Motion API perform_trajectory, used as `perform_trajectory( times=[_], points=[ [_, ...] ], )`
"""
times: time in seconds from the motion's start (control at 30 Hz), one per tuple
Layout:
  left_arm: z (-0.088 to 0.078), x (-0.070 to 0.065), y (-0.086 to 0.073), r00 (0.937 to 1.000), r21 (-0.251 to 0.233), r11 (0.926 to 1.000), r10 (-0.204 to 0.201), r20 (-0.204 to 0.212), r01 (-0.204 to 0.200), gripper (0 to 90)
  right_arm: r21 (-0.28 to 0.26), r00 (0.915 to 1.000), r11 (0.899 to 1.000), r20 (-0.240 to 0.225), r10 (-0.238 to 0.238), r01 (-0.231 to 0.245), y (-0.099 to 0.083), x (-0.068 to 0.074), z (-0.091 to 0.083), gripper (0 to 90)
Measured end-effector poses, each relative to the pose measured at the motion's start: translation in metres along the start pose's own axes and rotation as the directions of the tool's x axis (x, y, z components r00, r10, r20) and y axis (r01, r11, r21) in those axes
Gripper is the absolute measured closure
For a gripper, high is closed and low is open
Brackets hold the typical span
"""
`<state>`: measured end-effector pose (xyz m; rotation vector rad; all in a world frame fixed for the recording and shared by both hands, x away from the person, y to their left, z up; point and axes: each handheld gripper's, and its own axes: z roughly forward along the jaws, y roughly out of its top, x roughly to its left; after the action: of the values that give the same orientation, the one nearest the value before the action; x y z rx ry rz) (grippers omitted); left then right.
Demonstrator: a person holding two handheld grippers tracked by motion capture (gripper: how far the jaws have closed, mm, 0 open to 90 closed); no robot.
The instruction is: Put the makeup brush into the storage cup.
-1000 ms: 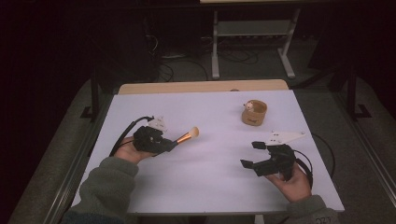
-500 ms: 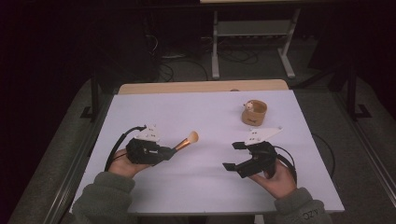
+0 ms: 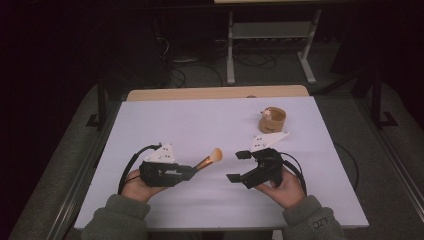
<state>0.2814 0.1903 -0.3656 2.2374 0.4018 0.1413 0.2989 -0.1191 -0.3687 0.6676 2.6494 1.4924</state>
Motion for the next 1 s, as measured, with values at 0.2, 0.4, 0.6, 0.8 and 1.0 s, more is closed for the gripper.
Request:
perform_trajectory(
  times=[0.2,0.4,0.6,0.8,1.0],
  points=[
    [0.007,-0.008,0.003,0.9991,-0.038,0.9992,0.014,0.039,-0.013,74.9,-0.002,0.9984,1.000,-0.056,0.001,-0.001,0.005,0.006,0.008,21.8],
    [0.014,-0.012,0.004,0.9980,-0.050,0.9984,0.031,0.056,-0.028,74.9,-0.028,0.9937,1.000,-0.112,-0.008,0.005,0.008,0.008,0.012,29.7],
    [0.016,-0.015,0.006,0.9965,-0.095,0.9955,0.013,0.082,-0.006,74.9,-0.075,0.9825,0.996,-0.184,0.027,-0.041,0.010,0.004,0.014,44.2],
    [0.019,-0.015,0.008,0.9957,-0.104,0.9945,0.019,0.091,-0.010,74.9,-0.088,0.9775,0.995,-0.209,0.031,-0.050,0.010,0.003,0.015,54.7],
    [0.020,-0.015,0.009,0.9955,-0.110,0.9938,0.021,0.092,-0.011,74.9,-0.077,0.9739,0.995,-0.224,0.038,-0.057,0.009,0.002,0.015,59.1]
  ],
)
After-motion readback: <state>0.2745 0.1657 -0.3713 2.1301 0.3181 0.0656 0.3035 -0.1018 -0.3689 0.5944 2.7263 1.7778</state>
